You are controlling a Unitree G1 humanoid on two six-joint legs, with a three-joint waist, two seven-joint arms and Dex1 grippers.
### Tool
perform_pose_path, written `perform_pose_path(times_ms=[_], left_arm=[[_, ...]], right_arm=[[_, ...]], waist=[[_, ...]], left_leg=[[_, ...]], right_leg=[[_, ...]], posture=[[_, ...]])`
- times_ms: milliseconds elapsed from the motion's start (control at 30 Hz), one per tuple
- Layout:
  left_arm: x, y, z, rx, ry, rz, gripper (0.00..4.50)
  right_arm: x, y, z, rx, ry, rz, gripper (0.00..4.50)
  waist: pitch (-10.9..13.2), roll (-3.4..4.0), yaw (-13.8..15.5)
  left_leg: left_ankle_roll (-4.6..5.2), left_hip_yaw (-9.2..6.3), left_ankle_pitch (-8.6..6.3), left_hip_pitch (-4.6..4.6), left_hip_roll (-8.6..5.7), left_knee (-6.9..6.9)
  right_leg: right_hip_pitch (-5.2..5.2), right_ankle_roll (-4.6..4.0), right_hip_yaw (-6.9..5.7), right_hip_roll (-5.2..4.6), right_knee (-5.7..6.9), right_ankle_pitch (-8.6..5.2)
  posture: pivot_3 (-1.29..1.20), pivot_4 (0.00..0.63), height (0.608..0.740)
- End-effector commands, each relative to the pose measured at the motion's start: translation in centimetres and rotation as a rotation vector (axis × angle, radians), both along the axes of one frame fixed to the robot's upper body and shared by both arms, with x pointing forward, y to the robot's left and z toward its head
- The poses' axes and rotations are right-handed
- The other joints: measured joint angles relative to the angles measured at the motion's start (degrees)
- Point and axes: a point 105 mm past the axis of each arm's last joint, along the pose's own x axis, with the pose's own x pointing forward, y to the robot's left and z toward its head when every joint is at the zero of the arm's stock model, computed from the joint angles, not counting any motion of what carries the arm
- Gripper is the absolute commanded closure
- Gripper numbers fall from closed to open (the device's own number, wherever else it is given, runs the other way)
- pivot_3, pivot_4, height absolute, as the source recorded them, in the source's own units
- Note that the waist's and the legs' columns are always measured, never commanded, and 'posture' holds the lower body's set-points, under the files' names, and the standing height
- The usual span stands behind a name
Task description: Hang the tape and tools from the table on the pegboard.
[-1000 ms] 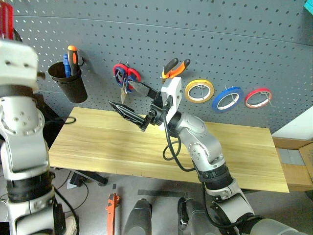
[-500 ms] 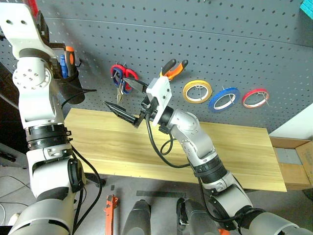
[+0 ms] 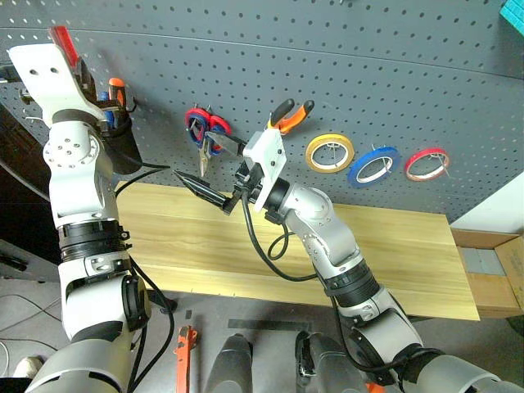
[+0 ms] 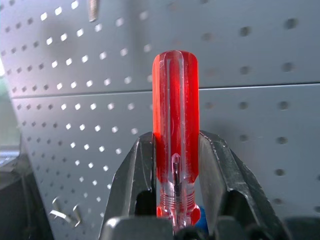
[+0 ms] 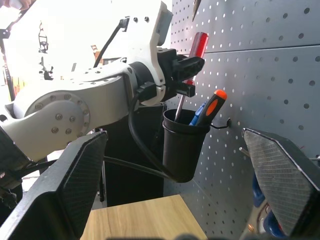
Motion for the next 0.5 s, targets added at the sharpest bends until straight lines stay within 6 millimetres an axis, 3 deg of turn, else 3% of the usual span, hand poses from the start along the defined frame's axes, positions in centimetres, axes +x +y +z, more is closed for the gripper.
perform_pose_path(times_ms=[33, 233, 500], left_arm=[[-1.0, 1.1, 0.7, -0.012, -0.012, 0.034, 3.69], [-0.5, 0.9, -1.1, -0.021, 0.087, 0.022, 3.69], [-0.2, 0.5, -1.1, -0.03, 0.116, 0.003, 3.69]], right_arm=[[-0.1, -0.2, 0.5, 0.023, -0.008, -0.007, 0.0], [0.1, -0.3, 0.6, 0.026, -0.01, -0.017, 0.0], [0.4, -0.5, 0.5, 0.024, -0.007, -0.032, 0.0]], waist=[[0.0, 0.0, -0.06], [0.0, 0.0, -0.08], [0.0, 0.0, -0.07]], left_leg=[[0.0, 0.0, 0.0, 0.0, 0.0, 0.0], [0.0, 0.01, 0.0, 0.02, 0.01, 0.0], [0.0, 0.0, 0.0, 0.02, 0.01, 0.0]], right_leg=[[0.0, 0.0, 0.0, 0.0, 0.01, 0.0], [0.0, 0.0, 0.01, 0.02, 0.03, 0.0], [0.0, 0.0, 0.01, 0.02, 0.04, 0.0]], posture=[[0.26, 0.175, 0.74], [0.25, 0.18, 0.74], [0.25, 0.181, 0.74]])
